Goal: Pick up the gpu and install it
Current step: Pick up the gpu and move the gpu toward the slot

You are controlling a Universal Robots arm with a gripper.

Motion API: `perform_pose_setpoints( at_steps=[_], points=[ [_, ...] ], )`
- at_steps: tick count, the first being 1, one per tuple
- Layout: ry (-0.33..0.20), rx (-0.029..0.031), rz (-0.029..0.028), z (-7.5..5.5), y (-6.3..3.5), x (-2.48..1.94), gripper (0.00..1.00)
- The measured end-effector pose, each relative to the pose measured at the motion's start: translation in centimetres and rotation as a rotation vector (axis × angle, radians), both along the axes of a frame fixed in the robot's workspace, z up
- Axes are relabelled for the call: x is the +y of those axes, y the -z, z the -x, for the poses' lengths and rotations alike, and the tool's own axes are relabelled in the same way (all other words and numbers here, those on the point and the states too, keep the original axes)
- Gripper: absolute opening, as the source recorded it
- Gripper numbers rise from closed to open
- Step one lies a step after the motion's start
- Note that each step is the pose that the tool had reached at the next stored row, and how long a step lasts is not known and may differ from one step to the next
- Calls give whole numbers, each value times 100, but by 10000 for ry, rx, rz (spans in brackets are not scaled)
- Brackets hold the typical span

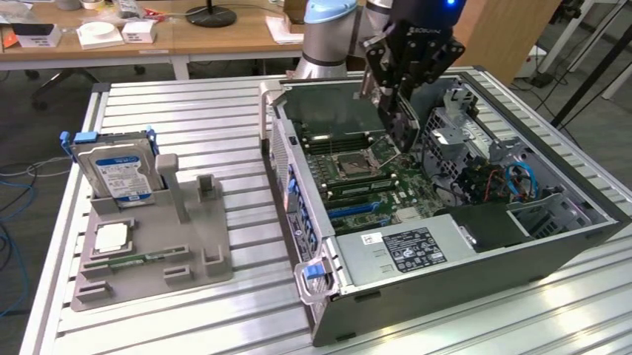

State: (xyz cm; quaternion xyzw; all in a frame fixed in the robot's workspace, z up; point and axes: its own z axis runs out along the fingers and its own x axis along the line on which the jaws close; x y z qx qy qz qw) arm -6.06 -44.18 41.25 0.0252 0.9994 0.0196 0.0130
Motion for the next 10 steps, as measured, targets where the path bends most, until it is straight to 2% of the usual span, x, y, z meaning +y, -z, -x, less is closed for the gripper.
perform_pose_setpoints(
  at_steps=[10],
  points=[
    [-1, 0, -10, -283, 0, 0, 26]
  ],
)
